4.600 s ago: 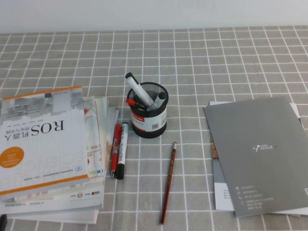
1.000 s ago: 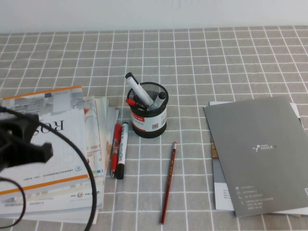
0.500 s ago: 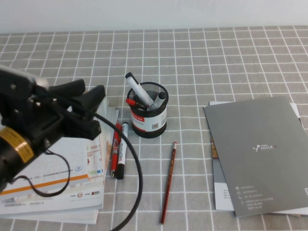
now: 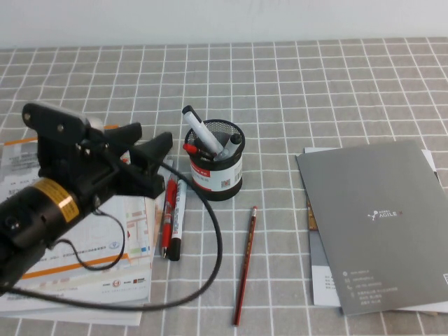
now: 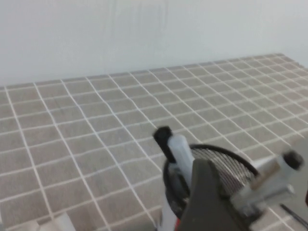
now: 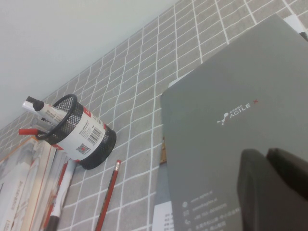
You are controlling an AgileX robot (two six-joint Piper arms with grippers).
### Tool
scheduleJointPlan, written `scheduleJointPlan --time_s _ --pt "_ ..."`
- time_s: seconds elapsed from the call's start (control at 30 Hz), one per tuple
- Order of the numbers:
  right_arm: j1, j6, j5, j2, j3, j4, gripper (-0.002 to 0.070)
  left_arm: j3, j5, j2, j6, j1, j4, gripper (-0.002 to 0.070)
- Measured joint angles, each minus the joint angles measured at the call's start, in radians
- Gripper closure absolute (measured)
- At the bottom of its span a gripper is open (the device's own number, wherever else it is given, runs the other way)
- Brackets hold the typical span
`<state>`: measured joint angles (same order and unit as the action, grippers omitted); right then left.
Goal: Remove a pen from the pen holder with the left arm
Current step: 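Take a marker out of the pen holder and lay it on the table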
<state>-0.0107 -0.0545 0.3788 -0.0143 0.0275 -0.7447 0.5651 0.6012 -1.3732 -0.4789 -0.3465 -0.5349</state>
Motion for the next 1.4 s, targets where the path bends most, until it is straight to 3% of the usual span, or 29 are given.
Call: scheduleJointPlan --time_s 0.3,0.73,1.4 --pt "0.0 0.0 0.0 0.0 0.0 -0.002 0.0689 0.098 0.088 -0.135 -0.035 0.017 0.053 0.0303" --pt "0.0 0.0 0.0 0.0 0.0 -0.002 0.0689 0.257 0.121 -0.33 -0.079 0.017 0.022 0.0302" --pt "0.0 0.0 0.0 0.0 0.0 -0.002 0.0689 0.278 0.105 -0.425 -0.131 -0.01 0.029 0.0302"
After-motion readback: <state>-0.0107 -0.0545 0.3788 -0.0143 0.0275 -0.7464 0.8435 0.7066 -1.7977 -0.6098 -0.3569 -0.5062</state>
